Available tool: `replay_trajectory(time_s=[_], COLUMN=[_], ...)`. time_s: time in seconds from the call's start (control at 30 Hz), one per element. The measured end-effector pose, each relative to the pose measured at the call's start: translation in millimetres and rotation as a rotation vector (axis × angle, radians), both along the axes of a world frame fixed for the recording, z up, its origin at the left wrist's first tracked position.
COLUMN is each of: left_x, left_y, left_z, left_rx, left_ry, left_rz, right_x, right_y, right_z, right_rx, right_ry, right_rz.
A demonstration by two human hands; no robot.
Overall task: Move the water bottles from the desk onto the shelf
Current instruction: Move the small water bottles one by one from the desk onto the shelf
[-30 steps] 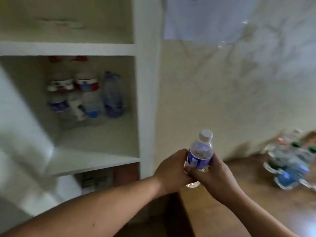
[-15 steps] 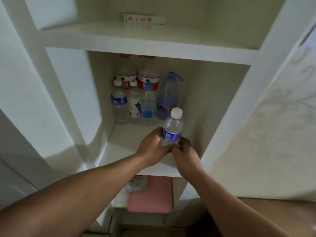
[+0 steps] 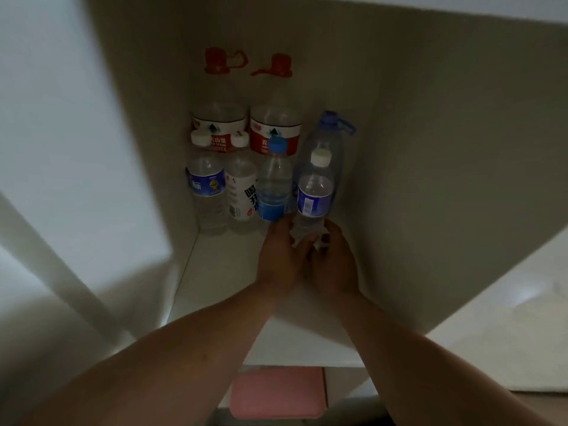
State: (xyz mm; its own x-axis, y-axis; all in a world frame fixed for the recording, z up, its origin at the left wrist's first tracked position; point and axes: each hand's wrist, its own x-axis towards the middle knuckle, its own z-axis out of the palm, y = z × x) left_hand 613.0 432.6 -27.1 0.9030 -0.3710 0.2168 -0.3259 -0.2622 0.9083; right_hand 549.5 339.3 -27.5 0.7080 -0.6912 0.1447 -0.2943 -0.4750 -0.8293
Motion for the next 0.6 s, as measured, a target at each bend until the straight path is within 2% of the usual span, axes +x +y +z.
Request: replay_trajectory(time_s=[0.1, 0.37, 0.6], left_x=[3.1, 8.3, 4.5], left_y=[-4.1, -6.9, -6.2], left_z=[-14.4, -24.1, -20.8], left_rx=[-0.014, 0.053, 0.112], left_ry=[-0.046, -0.078, -0.108], left_rz=[0.036, 0.057, 0.025], right_x=[8.7, 14.2, 16.4], right_y=[-5.5, -5.9, -9.5], right_z=[-5.7, -14.7, -18.5], right_rx=[0.05, -0.064, -0.26], right_ry=[0.027, 0.062, 0.228], right_rz=[-0.013, -0.051, 0.034])
